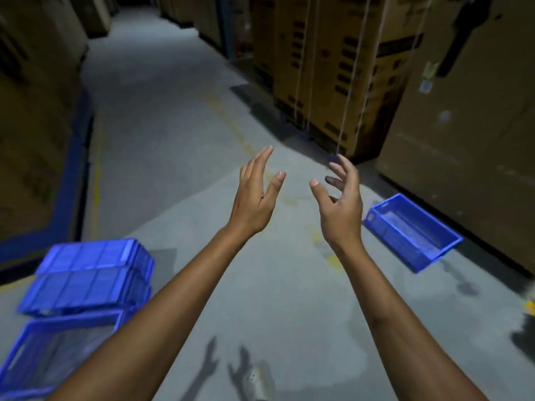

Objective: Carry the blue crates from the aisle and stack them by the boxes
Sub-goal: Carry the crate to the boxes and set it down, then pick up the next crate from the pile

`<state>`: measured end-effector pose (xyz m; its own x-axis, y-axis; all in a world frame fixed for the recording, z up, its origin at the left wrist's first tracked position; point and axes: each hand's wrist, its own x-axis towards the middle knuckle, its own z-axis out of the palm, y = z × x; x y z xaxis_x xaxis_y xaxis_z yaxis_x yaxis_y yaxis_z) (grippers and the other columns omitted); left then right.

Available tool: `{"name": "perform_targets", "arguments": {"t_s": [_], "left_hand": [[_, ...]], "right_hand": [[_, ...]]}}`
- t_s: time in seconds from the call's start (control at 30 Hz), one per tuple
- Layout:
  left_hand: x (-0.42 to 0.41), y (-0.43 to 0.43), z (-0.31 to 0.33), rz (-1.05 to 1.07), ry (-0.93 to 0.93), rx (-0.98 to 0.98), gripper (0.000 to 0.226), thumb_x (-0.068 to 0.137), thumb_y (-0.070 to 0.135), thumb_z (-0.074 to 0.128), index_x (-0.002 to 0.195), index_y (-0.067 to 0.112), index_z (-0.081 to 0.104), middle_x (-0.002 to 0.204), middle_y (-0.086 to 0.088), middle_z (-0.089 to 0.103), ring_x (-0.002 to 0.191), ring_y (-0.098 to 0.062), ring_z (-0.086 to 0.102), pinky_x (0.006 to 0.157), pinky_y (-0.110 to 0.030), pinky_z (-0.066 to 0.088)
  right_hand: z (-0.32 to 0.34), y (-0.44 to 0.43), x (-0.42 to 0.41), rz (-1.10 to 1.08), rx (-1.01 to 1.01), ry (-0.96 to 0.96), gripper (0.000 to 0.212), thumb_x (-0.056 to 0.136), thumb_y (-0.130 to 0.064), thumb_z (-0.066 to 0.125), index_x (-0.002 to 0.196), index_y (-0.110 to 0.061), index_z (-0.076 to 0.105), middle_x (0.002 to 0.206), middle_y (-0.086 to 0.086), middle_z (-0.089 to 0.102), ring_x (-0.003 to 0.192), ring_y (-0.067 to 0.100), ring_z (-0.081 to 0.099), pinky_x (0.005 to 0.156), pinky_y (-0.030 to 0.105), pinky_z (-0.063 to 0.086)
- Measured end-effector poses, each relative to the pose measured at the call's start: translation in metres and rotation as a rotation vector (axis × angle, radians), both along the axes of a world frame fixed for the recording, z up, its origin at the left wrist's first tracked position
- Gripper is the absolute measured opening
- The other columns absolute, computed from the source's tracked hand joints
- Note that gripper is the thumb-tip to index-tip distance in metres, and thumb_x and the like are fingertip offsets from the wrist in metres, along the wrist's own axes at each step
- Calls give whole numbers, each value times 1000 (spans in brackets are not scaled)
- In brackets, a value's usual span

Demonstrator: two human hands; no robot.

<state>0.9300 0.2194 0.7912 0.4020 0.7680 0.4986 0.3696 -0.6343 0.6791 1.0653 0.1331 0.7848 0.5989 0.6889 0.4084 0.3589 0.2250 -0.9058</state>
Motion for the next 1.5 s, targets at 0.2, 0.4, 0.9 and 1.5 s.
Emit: {"name": "perform_targets", "arguments": {"t_s": [0.2,0.4,0.9,1.5], "left_hand": [[-146,-31,-11,192,-1,9,57,99,46,38,148,17,36,151,0,41,140,-16,34,114,-35,30],[-307,-51,-2,339,-21,76,60,98,48,38,147,14,38,148,-2,44,134,-20,40,110,-36,33],[-710,-74,-35,666,60,-26,58,99,46,40,148,14,38,145,-3,46,133,-20,39,110,-40,34],[-916,46,-306,605,504,-133,55,100,41,46,145,10,40,144,-8,47,131,-27,40,101,-40,39]], "right_hand": [[1,-2,-118,205,-2,-14,60,94,-28,65,146,-22,36,141,-2,49,119,12,53,78,4,44],[12,1,-268,344,26,-68,60,93,-28,66,146,-23,37,139,-4,50,116,10,54,76,5,44],[-33,27,-656,639,-85,-127,65,88,-22,71,145,-21,40,135,0,53,110,13,56,83,34,55],[-298,176,-851,745,-285,-571,81,85,-39,60,154,-22,21,148,9,42,131,31,45,102,52,42]]}}
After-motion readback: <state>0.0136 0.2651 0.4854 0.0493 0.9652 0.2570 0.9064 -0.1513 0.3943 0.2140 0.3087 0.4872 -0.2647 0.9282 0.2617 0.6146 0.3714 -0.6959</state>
